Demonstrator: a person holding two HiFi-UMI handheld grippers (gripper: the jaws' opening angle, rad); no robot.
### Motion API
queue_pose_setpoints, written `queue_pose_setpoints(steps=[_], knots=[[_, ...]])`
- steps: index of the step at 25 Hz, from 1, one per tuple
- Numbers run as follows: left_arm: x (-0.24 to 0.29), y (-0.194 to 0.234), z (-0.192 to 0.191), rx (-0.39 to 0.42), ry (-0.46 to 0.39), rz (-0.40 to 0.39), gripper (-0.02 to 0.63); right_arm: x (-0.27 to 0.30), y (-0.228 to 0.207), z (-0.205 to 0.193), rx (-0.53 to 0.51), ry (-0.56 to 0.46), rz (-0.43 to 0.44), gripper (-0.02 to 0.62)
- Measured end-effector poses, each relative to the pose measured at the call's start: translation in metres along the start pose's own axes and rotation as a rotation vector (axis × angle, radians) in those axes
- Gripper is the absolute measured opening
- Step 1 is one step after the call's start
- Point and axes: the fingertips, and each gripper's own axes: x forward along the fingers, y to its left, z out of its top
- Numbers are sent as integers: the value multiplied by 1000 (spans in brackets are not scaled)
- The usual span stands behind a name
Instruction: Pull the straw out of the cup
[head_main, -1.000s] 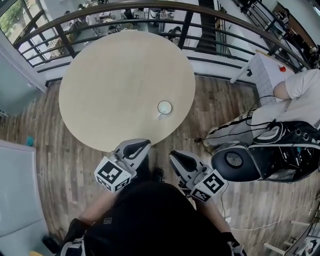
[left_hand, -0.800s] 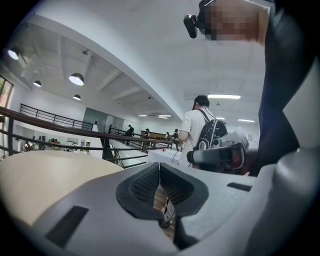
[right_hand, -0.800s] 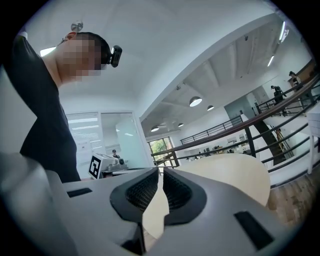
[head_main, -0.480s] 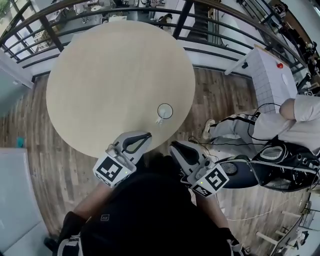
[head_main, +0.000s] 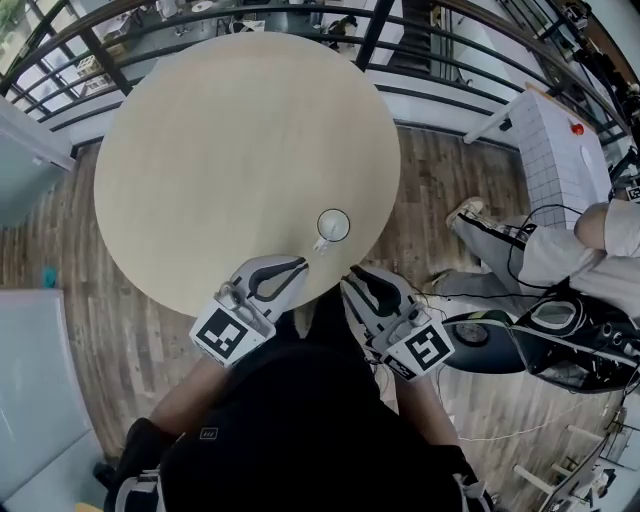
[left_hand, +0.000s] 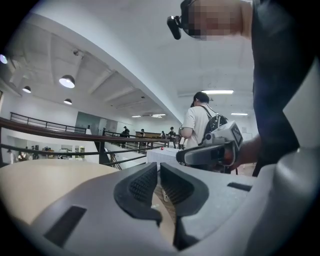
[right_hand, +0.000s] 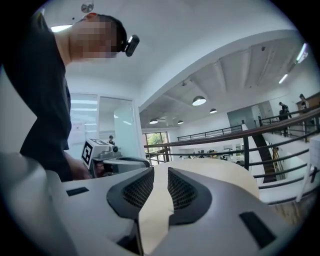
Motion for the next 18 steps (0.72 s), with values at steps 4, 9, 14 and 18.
queue_pose_setpoints(steps=[4,9,14,18], knots=[[9,7,-12,4,6,-6,14,10,-9,-13,-72,39,12,113],[16,22,-35,-67,38,27,14,18,-20,-35,-83,61,36,139],[23,40,-66,-83,83,34,14,31,-32,-70,-125,110,35,155],[35,46,-89,-92,107,14,14,38,-45,-107,-266,248,51,176]])
